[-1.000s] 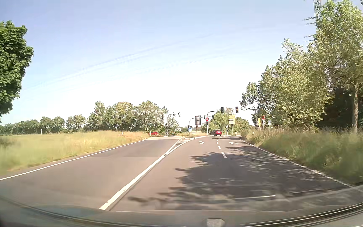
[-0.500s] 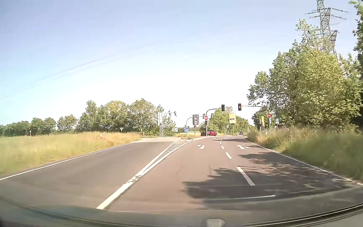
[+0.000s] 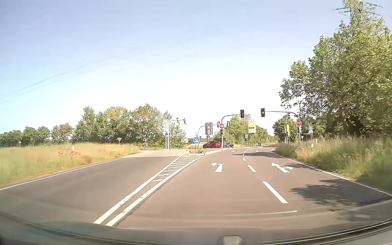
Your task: Follow the waypoints while adhering to traffic rules and regulations
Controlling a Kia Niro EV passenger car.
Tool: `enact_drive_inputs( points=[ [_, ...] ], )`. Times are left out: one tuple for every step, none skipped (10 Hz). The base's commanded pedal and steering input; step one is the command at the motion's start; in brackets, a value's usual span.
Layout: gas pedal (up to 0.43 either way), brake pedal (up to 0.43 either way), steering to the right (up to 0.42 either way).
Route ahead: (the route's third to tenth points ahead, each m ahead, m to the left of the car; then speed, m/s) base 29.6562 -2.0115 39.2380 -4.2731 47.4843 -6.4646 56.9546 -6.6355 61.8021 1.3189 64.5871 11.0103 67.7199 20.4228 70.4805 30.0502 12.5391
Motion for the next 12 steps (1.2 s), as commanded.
enact_drive_inputs(
  points=[
    [0.000,0.098,0.011],
    [0.000,0.171,0.014],
    [0.000,0.189,0.014],
    [0.000,0.201,0.014],
    [0.000,0.220,0.016],
    [0.000,0.232,0.017],
    [0.000,0.244,0.018],
    [0.000,0.250,0.020],
    [0.000,0.256,0.021],
    [0.000,0.262,0.021],
    [0.000,0.268,0.023],
    [0.000,0.287,0.025]
  ],
)
